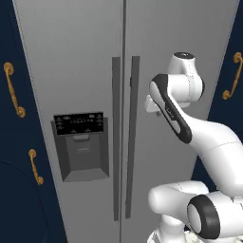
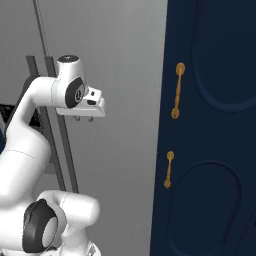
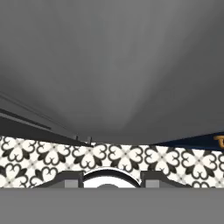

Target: Take the strawberry from the fridge and place it on top of the pancake, located on the dining counter.

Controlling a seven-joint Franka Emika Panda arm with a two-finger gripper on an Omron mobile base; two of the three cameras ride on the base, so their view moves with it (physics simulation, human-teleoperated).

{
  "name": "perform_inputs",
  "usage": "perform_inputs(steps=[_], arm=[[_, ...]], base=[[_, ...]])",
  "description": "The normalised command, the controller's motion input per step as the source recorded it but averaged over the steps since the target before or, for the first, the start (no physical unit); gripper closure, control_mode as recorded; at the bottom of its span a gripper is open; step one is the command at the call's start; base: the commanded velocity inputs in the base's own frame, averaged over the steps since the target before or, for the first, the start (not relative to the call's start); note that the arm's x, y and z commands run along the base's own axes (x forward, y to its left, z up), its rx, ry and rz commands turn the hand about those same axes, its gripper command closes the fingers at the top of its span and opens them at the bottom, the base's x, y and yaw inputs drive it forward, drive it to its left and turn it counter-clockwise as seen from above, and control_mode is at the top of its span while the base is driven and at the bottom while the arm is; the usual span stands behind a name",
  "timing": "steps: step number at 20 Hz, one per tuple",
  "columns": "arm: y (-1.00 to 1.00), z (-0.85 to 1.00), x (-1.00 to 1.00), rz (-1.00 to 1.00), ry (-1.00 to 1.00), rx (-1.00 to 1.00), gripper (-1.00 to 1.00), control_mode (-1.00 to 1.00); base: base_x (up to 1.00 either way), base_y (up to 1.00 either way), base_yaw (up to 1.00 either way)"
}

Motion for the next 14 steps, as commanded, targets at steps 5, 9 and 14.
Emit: perform_inputs(steps=[5,9,14], arm=[[0.0,0.0,0.0,0.0,0.0,0.0,-1.0,1.0],[0.0,0.0,0.0,0.0,0.0,0.0,-1.0,1.0],[0.0,0.0,0.0,0.0,0.0,0.0,-1.0,1.0]], base=[[-0.14,0.0,0.0],[-0.47,0.23,0.0],[-0.06,0.44,0.0]])
